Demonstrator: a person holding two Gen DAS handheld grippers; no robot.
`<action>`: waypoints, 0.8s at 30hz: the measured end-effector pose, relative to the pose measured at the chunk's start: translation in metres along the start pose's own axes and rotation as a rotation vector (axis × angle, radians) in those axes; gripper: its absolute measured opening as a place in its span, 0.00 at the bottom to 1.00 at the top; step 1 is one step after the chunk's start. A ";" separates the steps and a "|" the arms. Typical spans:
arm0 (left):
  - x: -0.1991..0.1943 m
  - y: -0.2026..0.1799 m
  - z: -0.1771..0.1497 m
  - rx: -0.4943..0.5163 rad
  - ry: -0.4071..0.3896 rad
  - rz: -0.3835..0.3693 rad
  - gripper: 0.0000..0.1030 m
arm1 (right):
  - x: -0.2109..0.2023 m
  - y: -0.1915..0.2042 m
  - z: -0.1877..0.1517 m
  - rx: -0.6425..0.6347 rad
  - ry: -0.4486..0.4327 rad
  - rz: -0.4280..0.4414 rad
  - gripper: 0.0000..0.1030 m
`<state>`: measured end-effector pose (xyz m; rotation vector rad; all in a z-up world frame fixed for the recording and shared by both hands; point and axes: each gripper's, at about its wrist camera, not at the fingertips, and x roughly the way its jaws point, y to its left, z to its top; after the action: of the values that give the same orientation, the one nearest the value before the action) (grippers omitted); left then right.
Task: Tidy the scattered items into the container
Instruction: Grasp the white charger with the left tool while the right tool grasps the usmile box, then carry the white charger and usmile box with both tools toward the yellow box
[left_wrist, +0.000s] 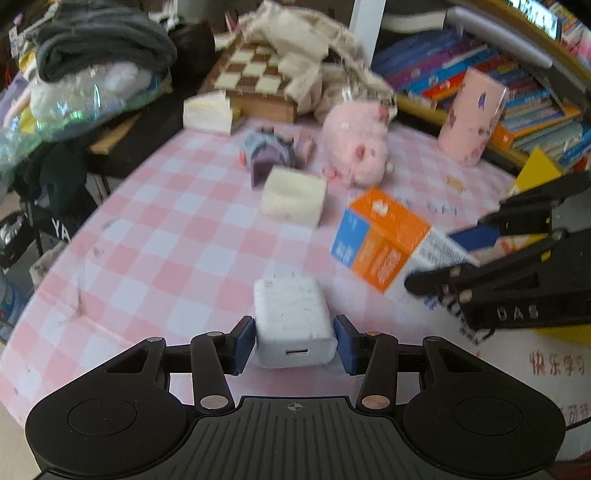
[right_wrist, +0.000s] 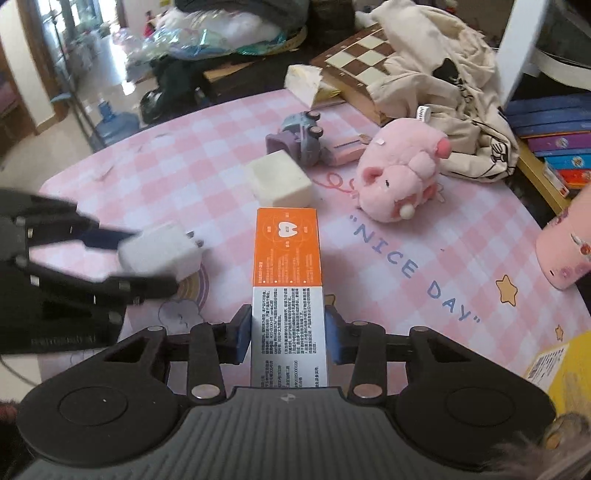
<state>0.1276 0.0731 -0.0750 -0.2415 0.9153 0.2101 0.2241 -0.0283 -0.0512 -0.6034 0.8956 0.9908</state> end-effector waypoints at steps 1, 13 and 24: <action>0.001 0.000 -0.002 -0.004 0.005 0.002 0.44 | 0.002 0.001 0.000 0.000 -0.007 -0.005 0.39; 0.007 -0.006 -0.005 0.065 -0.023 0.024 0.41 | 0.019 -0.001 -0.001 0.003 -0.016 -0.007 0.36; -0.020 0.002 -0.004 -0.015 -0.065 -0.052 0.41 | -0.013 0.000 -0.020 0.174 -0.076 0.005 0.36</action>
<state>0.1123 0.0719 -0.0619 -0.2700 0.8421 0.1757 0.2142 -0.0495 -0.0505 -0.4136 0.9051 0.9235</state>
